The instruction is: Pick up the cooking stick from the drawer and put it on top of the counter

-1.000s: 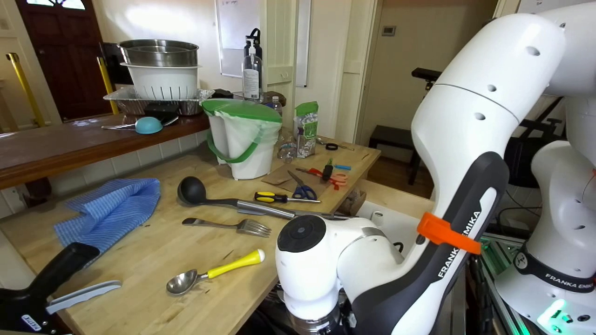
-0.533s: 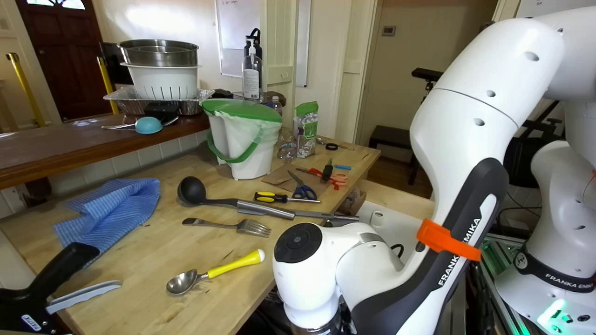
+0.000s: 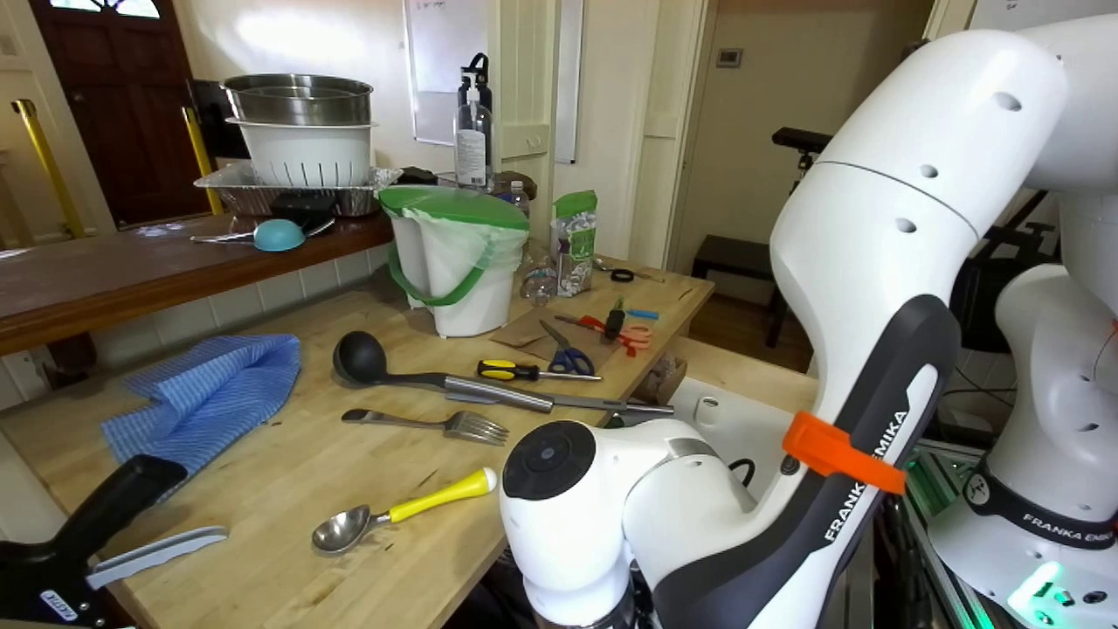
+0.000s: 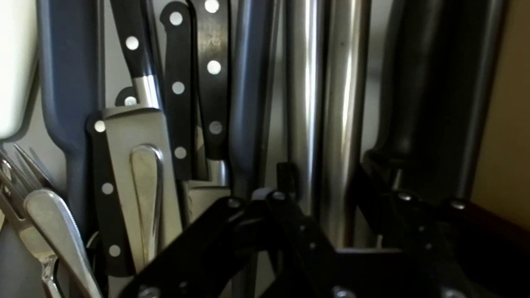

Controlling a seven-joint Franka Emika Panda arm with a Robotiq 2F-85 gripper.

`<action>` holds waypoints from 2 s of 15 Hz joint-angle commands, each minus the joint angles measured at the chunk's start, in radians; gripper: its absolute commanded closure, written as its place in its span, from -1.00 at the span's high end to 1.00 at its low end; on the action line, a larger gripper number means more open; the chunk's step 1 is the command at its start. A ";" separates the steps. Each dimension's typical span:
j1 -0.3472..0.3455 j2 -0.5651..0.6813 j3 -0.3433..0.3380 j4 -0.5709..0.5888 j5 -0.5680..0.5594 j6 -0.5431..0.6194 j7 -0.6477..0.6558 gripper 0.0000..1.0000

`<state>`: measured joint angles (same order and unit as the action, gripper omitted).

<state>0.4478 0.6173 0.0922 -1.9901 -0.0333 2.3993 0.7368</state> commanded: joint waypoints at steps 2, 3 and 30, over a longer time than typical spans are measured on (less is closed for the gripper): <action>0.004 -0.034 -0.001 0.015 0.014 -0.090 0.035 -0.75; -0.007 -0.055 0.007 0.004 0.028 -0.090 0.036 -0.86; -0.212 -0.631 0.204 -0.392 0.916 -0.208 -0.749 -0.88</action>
<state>0.2210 0.0513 0.3164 -2.3639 0.9190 2.2393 -0.0069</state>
